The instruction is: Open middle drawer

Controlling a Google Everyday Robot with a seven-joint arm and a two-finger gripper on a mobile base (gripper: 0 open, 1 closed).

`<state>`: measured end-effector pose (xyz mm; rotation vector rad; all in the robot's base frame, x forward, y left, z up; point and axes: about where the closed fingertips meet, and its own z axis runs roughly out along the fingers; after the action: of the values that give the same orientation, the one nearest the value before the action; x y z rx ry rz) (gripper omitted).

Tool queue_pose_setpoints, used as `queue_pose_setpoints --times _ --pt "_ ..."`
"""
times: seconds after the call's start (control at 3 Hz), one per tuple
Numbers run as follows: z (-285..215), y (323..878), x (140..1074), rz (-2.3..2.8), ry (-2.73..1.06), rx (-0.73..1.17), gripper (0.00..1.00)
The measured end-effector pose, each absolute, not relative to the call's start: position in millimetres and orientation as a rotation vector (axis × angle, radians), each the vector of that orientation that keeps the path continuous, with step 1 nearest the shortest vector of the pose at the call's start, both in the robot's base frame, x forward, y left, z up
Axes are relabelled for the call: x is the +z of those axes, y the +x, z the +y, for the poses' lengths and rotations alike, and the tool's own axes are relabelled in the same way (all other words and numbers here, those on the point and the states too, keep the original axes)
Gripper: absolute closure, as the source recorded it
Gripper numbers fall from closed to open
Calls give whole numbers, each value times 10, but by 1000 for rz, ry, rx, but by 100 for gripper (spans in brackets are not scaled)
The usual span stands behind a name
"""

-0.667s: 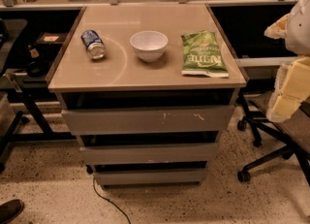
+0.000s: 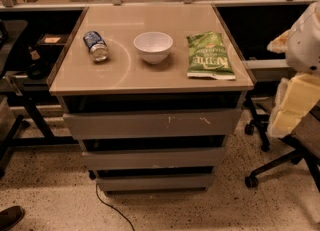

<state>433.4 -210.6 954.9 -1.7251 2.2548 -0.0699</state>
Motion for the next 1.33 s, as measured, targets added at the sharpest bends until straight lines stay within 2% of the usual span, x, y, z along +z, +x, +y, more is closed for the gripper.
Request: queue_pose_setpoints --times 0.67,1.0,1.33 --pt "-1747 4200 8581 2300 -1721 44 0" --pt "-1747 4200 8580 2300 -1721 44 0" --pt "-1735 4170 8162 2376 -1686 105 0"
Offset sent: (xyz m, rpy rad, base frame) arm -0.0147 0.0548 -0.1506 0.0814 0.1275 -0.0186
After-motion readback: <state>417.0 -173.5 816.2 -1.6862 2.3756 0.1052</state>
